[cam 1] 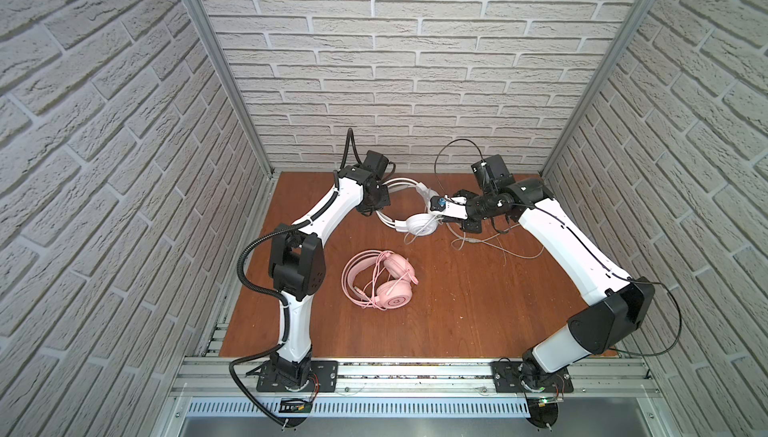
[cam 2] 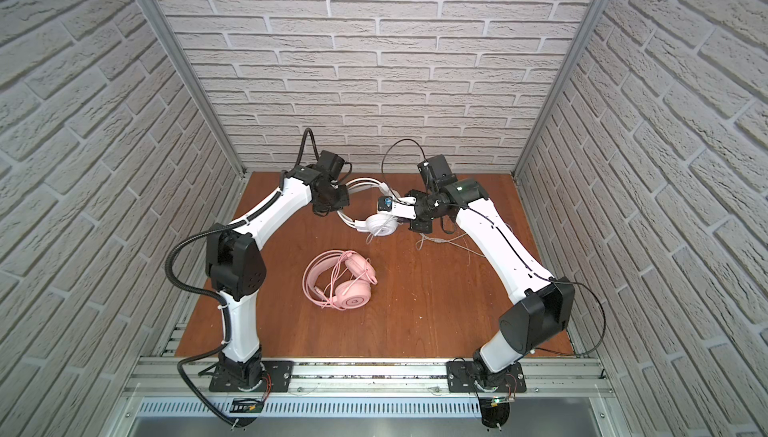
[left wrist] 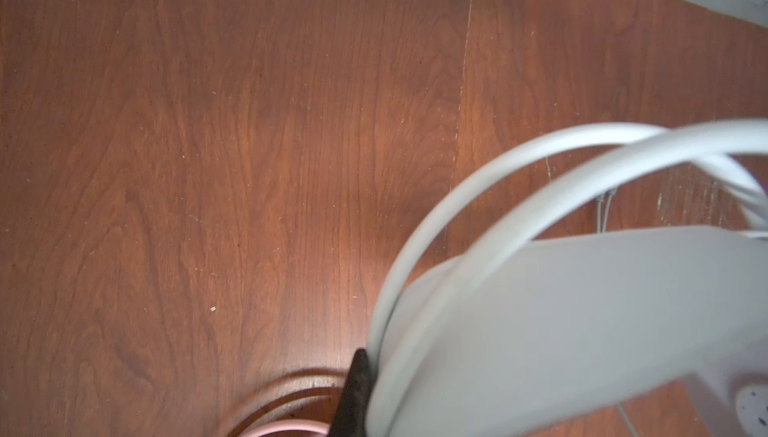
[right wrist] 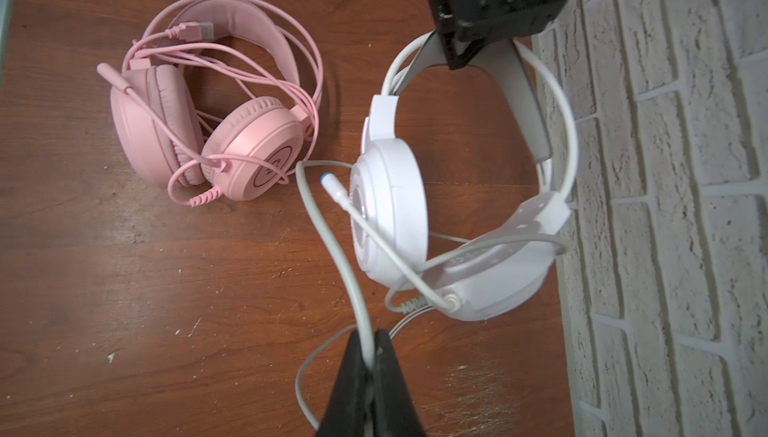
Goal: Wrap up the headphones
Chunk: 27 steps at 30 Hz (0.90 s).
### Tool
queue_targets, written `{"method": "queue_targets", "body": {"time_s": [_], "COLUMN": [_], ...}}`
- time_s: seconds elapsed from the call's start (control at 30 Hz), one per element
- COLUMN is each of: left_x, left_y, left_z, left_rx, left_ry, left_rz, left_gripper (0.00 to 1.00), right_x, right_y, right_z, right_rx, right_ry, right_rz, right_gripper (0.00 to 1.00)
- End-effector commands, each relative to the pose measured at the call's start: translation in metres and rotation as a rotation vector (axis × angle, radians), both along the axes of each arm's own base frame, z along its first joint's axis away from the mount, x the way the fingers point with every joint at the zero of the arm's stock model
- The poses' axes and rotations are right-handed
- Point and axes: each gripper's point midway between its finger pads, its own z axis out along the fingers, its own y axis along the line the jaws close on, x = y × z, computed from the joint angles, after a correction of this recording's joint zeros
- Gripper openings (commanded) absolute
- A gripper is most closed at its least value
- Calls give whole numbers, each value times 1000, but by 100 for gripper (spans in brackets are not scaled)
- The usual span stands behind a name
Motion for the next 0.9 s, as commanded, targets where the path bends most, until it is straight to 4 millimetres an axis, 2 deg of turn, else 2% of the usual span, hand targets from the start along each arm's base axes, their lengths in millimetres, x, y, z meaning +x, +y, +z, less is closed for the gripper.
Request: {"method": "queue_targets", "body": {"time_s": [0.0,0.3,0.6,0.87], "left_x": [13,4,0,-6], "left_y": [-9,-8,-6,-14], "left_z": [26,7,10,10], "left_rx": [-78,-26,13,34], "left_ry": [-64,-27,-36,-38], "left_rz": [7,-9,-22,-71], "left_gripper": [0,0,0,0], "right_x": [-7,30,68,103], "right_y": [-1,9,-3,-13], "right_z": [2,30,36,41], "right_rx": [6,78,7,31], "right_ry": [-12,-87,-139,-160], "right_rz": [-14,-110,-218,-358], "right_gripper": [6,6,6,6]}}
